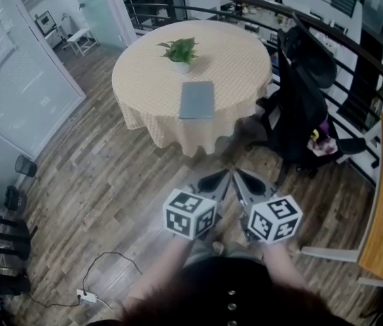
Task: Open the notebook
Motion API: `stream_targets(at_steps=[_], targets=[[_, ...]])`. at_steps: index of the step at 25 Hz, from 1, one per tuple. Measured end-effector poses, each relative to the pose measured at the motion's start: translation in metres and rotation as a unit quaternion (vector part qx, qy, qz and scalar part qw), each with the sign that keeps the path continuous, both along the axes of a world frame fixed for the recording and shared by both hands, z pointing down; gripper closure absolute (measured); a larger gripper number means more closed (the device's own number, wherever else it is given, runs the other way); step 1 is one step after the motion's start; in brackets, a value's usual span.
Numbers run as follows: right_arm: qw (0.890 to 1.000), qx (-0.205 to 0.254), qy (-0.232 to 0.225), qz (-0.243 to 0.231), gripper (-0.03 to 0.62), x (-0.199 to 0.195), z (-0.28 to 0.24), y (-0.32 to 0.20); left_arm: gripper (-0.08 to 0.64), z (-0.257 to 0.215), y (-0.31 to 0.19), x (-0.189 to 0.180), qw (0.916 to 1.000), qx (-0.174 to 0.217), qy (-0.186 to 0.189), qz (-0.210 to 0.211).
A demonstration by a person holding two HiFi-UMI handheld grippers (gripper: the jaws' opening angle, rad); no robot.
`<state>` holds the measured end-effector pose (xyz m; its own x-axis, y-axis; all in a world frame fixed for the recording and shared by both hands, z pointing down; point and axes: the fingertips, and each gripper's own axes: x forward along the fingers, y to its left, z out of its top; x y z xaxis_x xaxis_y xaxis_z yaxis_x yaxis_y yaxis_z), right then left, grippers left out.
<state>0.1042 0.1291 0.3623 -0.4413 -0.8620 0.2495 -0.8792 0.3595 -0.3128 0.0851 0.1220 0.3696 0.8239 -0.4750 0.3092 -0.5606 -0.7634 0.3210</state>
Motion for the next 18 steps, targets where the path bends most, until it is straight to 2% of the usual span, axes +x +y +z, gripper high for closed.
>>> stream_targets(at_steps=[11,18], targets=[[1.000,-0.011,0.004,0.010,0.581,-0.001,0.008,-0.081,0.549,0.007,-0.084,-0.007,1.0000,-0.005,0.000,-0.003],[1.000,-0.013,0.007,0.020,0.581,-0.003,0.010,-0.147,0.549,0.001,-0.147,-0.008,0.9999,0.006,-0.008,0.006]])
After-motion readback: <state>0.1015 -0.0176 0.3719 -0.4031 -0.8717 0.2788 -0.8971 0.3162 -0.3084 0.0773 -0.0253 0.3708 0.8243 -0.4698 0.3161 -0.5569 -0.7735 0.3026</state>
